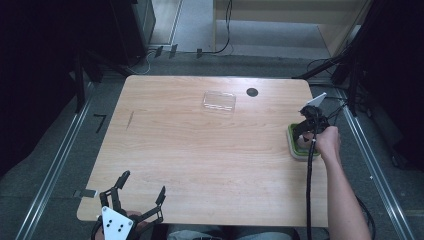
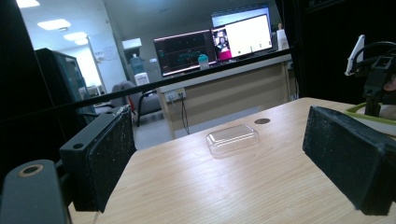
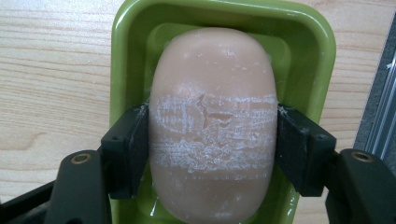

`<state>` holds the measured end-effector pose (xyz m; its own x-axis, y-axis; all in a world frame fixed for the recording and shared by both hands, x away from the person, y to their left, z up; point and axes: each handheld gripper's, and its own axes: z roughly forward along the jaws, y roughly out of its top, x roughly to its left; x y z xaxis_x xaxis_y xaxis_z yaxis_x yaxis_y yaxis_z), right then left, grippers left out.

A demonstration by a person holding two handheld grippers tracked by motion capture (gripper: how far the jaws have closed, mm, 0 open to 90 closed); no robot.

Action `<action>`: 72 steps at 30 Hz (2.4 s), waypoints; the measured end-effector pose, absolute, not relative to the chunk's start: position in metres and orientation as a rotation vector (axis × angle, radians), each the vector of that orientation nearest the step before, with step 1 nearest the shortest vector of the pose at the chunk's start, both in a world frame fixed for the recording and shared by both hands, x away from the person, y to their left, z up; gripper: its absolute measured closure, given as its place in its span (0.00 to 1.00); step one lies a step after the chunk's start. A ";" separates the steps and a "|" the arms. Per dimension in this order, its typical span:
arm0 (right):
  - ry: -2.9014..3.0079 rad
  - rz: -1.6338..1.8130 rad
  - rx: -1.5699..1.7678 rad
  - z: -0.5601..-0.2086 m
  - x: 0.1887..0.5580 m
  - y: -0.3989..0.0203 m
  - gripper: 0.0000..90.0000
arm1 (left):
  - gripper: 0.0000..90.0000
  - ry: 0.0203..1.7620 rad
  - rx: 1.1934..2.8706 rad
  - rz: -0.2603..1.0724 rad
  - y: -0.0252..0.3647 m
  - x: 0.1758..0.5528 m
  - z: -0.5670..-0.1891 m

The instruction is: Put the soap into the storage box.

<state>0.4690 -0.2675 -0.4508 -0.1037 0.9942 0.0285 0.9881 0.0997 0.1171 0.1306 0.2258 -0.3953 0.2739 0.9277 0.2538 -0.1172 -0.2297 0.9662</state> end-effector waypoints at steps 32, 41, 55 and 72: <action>2.279 0.206 2.059 -0.445 0.465 -0.269 0.29 | 0.11 0.806 1.448 1.198 0.224 0.133 -0.395; 2.306 0.246 2.006 -0.432 0.454 -0.264 0.20 | 0.11 0.799 1.447 1.190 0.224 0.133 -0.396; 2.411 0.251 1.876 -0.415 0.421 -0.253 0.14 | 0.11 0.790 1.449 1.190 0.223 0.133 -0.395; 2.531 0.194 1.656 -0.409 0.370 -0.229 0.11 | 0.11 0.790 1.455 1.188 0.222 0.134 -0.395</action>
<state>0.3703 -0.2293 -0.4089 -0.3984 0.9169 -0.0224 0.9028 0.3964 0.1671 0.1341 0.2218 -0.3954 0.2892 0.9218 0.2580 -0.1193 -0.2327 0.9652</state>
